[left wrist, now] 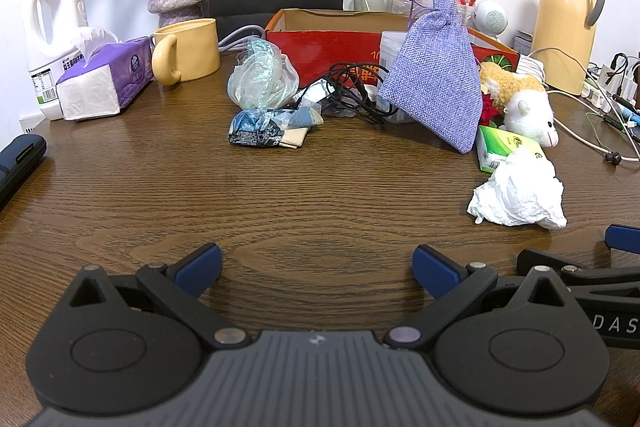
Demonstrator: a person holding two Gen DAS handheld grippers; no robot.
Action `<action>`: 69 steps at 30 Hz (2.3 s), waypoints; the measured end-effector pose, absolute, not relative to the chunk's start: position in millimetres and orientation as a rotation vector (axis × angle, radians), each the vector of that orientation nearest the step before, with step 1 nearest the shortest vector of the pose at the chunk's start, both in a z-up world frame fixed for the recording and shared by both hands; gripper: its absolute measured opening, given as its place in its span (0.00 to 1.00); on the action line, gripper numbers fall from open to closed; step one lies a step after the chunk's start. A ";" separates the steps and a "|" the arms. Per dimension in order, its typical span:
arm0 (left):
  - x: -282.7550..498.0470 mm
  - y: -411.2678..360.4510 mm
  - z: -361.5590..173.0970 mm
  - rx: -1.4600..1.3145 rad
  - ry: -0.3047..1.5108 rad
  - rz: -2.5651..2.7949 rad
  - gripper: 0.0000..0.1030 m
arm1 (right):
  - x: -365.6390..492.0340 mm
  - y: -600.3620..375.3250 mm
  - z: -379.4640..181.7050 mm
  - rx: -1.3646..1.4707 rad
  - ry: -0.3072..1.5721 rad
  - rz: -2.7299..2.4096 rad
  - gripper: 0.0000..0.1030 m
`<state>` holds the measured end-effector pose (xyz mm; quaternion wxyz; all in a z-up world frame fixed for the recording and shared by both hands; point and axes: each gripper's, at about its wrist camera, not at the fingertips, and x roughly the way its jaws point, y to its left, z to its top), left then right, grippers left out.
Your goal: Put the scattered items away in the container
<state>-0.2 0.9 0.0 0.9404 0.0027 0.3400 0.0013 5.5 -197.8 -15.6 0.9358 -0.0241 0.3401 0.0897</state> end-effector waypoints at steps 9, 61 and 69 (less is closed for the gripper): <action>3.1 1.1 0.4 0.007 0.694 0.001 1.00 | 5.2 -197.6 -15.5 -0.050 0.695 0.184 1.00; 71.9 50.2 29.1 -0.018 0.596 -0.075 0.97 | 26.5 -190.5 23.1 -0.205 0.534 0.335 0.95; 105.6 42.4 13.7 0.054 0.631 -0.111 0.60 | 41.5 -192.3 -1.6 -0.070 0.626 0.403 0.74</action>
